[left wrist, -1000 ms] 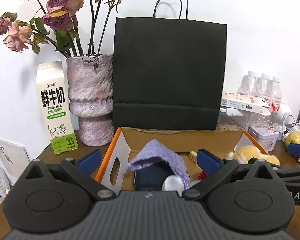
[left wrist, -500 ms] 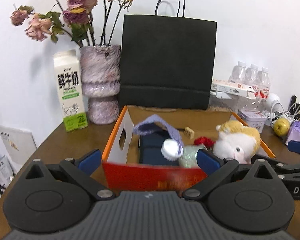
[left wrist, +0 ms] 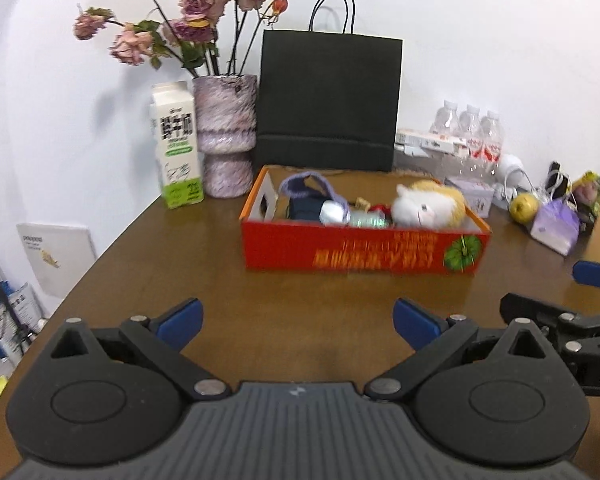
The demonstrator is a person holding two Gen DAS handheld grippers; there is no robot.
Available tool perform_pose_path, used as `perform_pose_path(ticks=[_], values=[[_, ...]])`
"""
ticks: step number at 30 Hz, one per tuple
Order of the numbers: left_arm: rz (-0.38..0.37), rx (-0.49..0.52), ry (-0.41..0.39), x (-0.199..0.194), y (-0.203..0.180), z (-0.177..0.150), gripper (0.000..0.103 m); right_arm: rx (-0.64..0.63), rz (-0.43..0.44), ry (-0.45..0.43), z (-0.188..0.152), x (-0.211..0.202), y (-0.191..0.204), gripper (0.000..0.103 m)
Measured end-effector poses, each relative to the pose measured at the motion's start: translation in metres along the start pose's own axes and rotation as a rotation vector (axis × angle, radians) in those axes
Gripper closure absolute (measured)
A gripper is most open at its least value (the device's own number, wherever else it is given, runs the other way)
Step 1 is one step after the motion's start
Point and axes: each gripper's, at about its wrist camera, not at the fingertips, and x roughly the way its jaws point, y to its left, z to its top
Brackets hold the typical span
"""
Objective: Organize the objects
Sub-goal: 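Withdraw both grippers from the box back over the table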
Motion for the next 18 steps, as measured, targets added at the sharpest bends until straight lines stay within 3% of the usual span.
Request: perform_pose_path(ticks=[10,18], values=[[0.029,-0.011,-0.025,-0.101,0.010,-0.049,0.000,-0.018,0.035,-0.009,-0.044,-0.101,0.035,0.000],[0.022,-0.007,-0.025,-0.138,0.005,-0.070,0.000,-0.037,0.073,-0.022,-0.061,-0.147,0.050,0.000]])
